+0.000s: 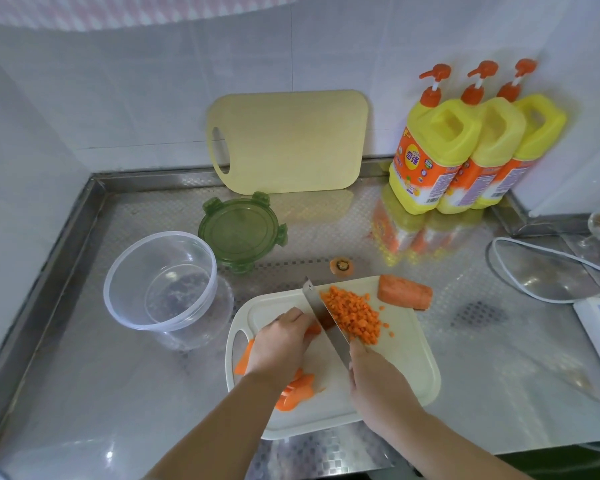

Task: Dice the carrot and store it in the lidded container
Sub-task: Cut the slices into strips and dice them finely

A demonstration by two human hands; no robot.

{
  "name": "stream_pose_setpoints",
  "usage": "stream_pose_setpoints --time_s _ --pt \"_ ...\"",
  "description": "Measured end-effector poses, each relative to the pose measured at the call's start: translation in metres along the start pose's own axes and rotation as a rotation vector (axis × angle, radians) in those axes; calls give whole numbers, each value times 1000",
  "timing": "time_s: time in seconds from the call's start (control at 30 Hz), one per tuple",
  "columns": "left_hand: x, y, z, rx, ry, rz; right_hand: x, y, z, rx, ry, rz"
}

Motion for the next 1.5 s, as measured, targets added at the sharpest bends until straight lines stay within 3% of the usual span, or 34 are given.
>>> stream_pose_setpoints --time_s 0.17,0.7,1.1,1.27,1.5 --pt "-3 -3 -2 19 -63 -66 -1 -11 -9 87 -64 29" --pt "-9 -1 2 0 -87 -31 -11 -2 -18 41 -69 -111" --pt "-6 -4 -2 49 -78 -105 -3 -1 -5 -19 -25 -2" --pt "-8 -6 -2 43 -132 -164 3 -14 -9 84 -45 56" --pt "-11 -9 -2 67 -101 -126 -8 -11 -18 99 -105 2"
Point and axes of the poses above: each hand's wrist, its own z-axis towards the middle knuckle, its own y-axis out of the palm, x = y × z, the point moved 3 cm from there along z, towards the middle knuckle, and after that the axes turned 4 degrees about x, right-handed, at the moved point
